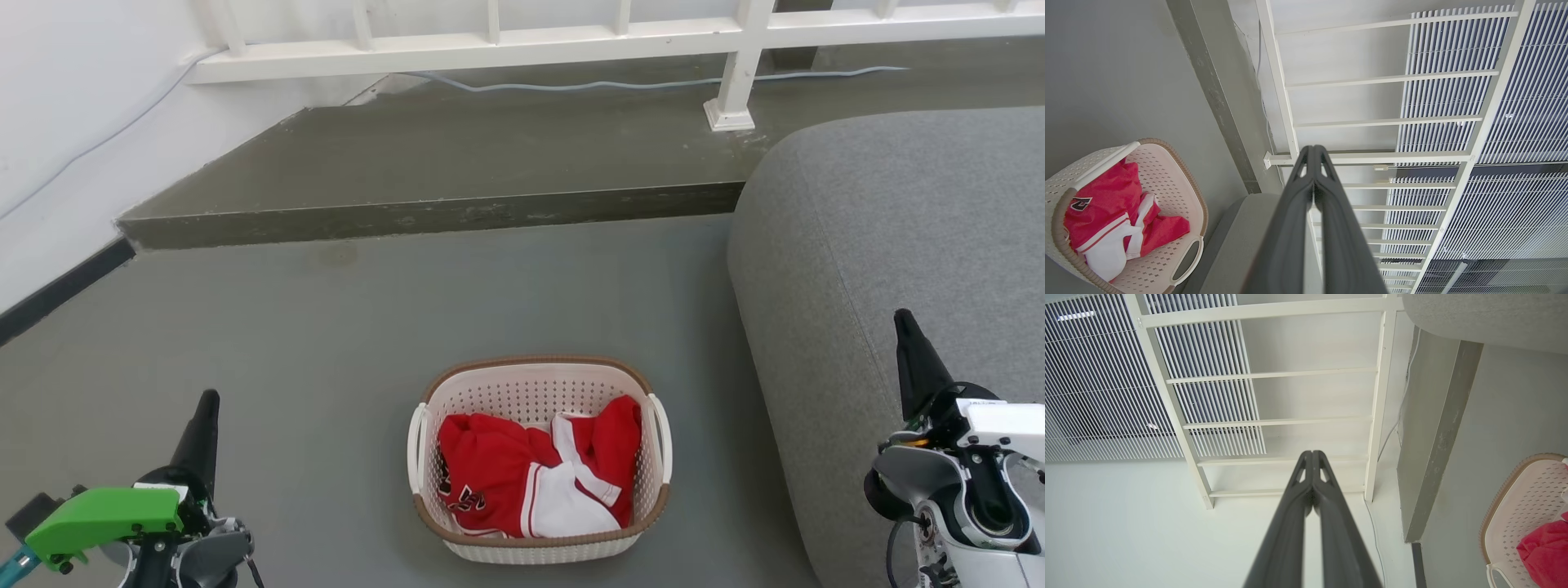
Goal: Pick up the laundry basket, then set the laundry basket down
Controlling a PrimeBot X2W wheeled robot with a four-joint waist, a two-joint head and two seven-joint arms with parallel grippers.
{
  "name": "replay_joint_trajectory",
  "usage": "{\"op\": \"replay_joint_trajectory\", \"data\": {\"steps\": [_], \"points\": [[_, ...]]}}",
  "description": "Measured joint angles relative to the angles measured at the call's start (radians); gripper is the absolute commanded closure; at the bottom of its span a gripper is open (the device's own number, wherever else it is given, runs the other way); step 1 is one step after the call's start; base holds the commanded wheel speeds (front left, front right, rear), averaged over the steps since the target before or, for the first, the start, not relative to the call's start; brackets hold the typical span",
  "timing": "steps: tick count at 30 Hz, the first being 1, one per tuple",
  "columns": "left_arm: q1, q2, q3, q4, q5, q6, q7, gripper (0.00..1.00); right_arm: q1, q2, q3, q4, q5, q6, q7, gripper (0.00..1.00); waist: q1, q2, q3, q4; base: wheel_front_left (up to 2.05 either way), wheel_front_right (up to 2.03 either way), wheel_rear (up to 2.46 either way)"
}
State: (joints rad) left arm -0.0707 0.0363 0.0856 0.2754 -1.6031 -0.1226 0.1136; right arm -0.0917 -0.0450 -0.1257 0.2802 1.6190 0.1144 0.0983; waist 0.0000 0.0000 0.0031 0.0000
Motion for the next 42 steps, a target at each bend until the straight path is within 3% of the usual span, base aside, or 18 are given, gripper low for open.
{"op": "replay_joint_trajectory", "data": {"steps": [3, 4, 22, 42], "points": [[0.01, -0.009, -0.001, 0.025, 0.0, 0.001, 0.0, 1.0, 0.009, 0.01, 0.002, 0.024, 0.0, -0.001, -0.001, 1.0, 0.0, 0.0, 0.0, 0.0, 0.0, 0.0, 0.0], [0.017, -0.015, -0.002, 0.037, 0.0, 0.001, 0.0, 0.0, 0.02, 0.016, 0.003, 0.035, 0.0, -0.002, -0.001, 0.0, 0.0, 0.0, 0.0, 0.0, 0.0, 0.0, 0.0], [0.03, -0.021, -0.021, 0.019, 0.01, 0.001, -0.036, 0.0, 0.038, 0.021, 0.045, 0.007, -0.044, -0.002, -0.029, 0.0, 0.0001, 0.0, 0.002, 0.001, 0.0, 0.0, 0.0], [0.028, 0.023, -0.102, -0.023, 0.191, 0.001, -0.108, 0.0, 0.02, -0.011, 0.132, -0.029, -0.211, -0.002, -0.104, 0.0, 0.0, 0.0, 0.005, -0.001, 0.0, 0.0, 0.0]]}}
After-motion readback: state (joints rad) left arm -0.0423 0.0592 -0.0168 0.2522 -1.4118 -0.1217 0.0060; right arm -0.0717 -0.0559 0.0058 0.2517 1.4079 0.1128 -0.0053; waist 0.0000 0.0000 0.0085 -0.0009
